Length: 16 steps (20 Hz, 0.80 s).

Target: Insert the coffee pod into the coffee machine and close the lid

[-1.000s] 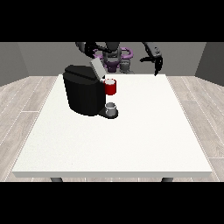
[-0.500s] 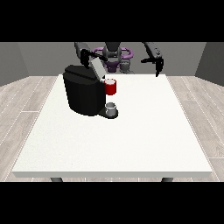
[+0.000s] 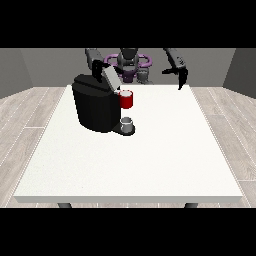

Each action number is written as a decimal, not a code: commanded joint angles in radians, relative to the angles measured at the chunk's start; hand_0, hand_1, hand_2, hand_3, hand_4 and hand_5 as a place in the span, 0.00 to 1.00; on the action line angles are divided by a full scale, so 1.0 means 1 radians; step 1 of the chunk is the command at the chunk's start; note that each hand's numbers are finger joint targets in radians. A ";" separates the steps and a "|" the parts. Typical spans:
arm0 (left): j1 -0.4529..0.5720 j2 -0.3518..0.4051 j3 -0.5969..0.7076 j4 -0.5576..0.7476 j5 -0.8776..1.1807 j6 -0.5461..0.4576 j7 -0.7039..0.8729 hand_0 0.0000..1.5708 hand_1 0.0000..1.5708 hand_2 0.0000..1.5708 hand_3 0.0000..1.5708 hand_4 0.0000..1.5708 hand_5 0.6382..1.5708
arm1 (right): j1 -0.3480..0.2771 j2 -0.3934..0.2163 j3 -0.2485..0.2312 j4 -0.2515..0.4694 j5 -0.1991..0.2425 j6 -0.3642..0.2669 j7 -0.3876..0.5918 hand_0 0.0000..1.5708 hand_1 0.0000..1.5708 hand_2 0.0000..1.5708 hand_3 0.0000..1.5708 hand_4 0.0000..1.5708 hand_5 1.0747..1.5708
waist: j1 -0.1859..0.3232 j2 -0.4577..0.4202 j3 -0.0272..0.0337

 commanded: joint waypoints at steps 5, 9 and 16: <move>-0.025 0.018 0.021 0.049 0.009 0.015 -0.024 0.00 0.00 0.00 0.00 0.24 1.00 | -0.069 -0.021 -0.015 0.063 -0.010 0.024 0.011 0.00 0.00 0.00 0.00 0.24 1.00 | 0.006 0.039 0.0073; -0.052 0.032 0.029 0.083 0.025 -0.004 -0.022 0.00 0.00 0.00 0.00 0.23 1.00 | -0.138 0.004 -0.002 0.091 -0.002 0.011 0.053 0.00 0.00 0.00 0.00 0.25 1.00 | 0.022 0.050 0.0073; -0.089 0.036 0.032 0.111 0.027 -0.001 -0.033 0.00 0.00 0.00 0.00 0.25 1.00 | -0.169 0.021 0.079 0.079 0.066 -0.006 0.039 0.00 0.00 0.00 0.00 0.27 1.00 | 0.029 0.060 0.0069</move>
